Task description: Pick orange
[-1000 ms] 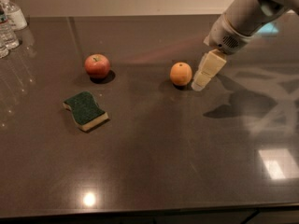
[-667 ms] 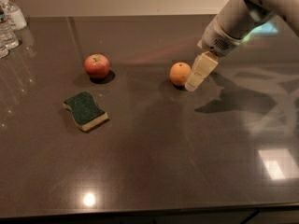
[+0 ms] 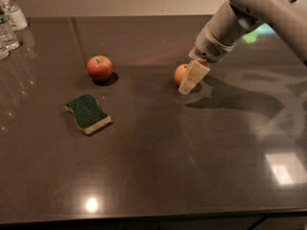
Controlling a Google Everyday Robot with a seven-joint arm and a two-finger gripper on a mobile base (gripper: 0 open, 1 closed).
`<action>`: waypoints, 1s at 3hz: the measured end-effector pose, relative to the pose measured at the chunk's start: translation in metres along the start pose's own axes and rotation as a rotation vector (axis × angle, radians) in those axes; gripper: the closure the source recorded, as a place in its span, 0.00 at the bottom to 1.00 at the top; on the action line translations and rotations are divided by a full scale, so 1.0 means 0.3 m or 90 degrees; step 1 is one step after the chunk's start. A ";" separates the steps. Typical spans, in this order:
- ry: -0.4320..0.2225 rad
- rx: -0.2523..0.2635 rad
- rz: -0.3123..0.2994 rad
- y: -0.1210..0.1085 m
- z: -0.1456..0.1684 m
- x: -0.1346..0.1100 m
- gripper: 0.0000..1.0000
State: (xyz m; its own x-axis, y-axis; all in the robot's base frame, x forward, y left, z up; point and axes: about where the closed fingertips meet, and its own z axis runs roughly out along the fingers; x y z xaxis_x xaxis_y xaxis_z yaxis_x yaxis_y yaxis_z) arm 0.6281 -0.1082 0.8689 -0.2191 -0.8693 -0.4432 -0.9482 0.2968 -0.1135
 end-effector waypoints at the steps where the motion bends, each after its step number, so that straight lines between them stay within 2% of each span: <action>1: 0.002 -0.003 -0.002 -0.001 0.020 0.001 0.39; 2: 0.008 0.004 -0.007 -0.005 0.007 0.000 0.62; 3: -0.001 0.024 -0.019 -0.001 -0.079 -0.043 0.85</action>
Offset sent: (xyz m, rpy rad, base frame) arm 0.0018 -0.0051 0.0076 -0.0345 -0.0262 0.0000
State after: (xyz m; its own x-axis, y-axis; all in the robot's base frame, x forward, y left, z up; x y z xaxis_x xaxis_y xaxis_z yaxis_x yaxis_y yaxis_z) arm 0.6257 -0.1065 0.8958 -0.1897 -0.8772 -0.4411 -0.9449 0.2851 -0.1607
